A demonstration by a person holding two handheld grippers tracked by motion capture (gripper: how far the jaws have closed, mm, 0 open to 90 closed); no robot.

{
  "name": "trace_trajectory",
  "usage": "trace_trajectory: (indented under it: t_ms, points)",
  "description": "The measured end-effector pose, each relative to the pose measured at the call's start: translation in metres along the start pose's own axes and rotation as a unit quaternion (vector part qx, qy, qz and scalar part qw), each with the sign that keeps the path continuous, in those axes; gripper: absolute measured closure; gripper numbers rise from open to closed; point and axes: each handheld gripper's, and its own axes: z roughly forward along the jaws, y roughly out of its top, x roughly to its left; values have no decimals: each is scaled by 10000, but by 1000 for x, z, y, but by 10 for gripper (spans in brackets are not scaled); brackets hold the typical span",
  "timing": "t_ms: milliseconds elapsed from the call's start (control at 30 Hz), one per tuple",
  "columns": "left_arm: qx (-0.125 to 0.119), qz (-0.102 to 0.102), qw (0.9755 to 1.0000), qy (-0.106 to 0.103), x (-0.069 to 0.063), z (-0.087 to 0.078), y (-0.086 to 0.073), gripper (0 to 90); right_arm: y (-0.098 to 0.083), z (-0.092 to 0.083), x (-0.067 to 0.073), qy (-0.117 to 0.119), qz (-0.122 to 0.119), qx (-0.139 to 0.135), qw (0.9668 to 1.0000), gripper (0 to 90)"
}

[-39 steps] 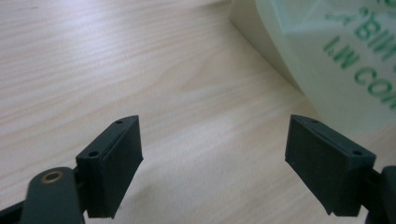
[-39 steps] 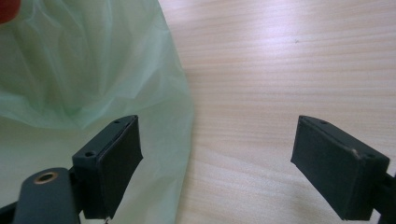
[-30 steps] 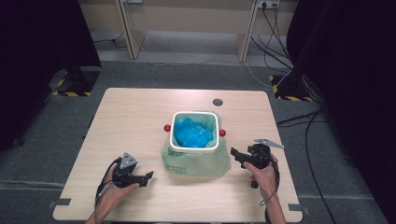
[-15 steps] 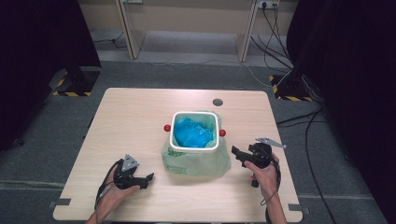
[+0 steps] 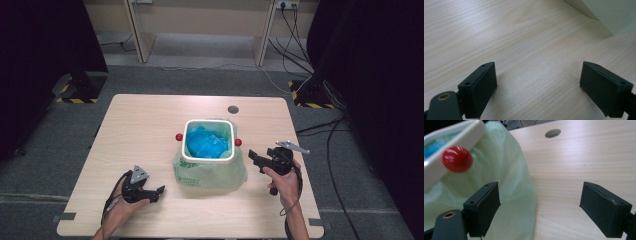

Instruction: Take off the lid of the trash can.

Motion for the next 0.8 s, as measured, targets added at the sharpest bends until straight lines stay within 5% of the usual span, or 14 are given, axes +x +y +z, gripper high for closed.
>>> trace_trajectory:
  t_ms: [367, 800]
  points:
    - [3, 5, 10000, -6, 0, 0, 0, 130, 30, -7, 20, 122, 29, -415, 9991, 248]
    - [4, 7, 10000, -9, 0, 0, 0, 129, 59, 16, 55, 291, -493, -192, 9982, 386]
